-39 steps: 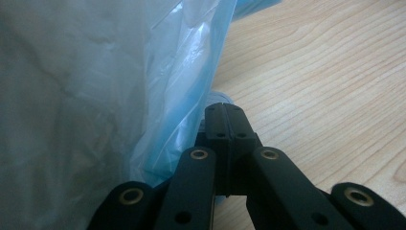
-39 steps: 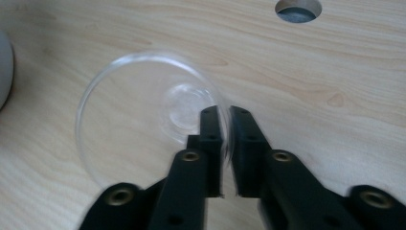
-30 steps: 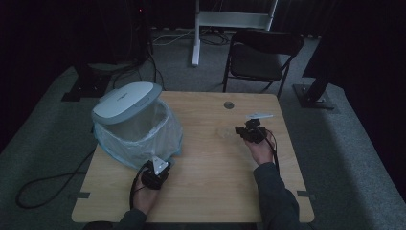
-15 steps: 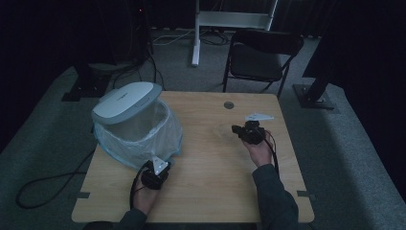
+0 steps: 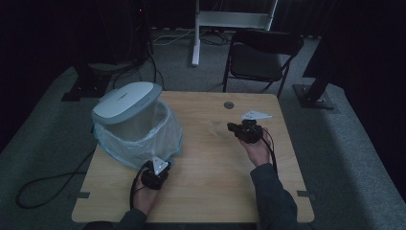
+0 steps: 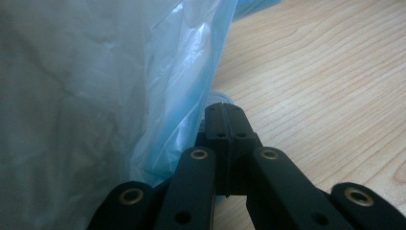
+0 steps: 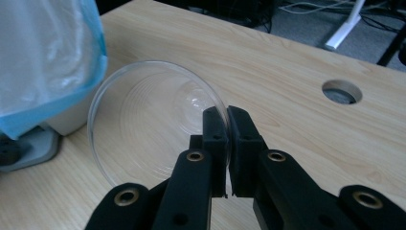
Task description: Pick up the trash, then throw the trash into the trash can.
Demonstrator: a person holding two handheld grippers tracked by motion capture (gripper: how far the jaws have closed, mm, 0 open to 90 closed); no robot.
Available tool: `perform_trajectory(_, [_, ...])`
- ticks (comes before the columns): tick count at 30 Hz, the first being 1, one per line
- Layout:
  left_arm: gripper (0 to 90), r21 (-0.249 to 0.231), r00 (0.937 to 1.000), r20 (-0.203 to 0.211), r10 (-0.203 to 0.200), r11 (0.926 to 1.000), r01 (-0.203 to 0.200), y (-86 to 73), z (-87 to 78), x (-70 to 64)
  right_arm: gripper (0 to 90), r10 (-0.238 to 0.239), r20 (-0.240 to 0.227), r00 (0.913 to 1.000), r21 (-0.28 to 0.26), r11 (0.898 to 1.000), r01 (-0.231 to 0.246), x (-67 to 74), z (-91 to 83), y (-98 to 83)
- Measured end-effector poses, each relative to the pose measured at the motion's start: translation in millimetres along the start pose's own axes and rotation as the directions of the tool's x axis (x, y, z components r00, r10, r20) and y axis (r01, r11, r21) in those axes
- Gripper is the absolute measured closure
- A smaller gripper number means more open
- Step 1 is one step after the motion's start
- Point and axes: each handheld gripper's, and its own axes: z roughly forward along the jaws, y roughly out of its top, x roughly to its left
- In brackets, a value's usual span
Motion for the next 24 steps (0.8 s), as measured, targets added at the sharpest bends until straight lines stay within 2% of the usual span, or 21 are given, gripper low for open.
perform_trajectory(9, [90.0,0.000,1.0000,0.000,0.001,1.0000,-0.001,-0.1,-0.1,0.1,87.0,-0.043,-0.020,0.9989,-0.040,0.998,0.042,12.3,-10.3,13.8])
perform_trajectory(24, [90.0,-0.001,1.0000,-0.001,0.002,1.0000,-0.002,-0.1,-0.1,0.2,87.0,-0.069,-0.034,0.9971,-0.055,0.996,0.067,18.3,-13.2,19.4])
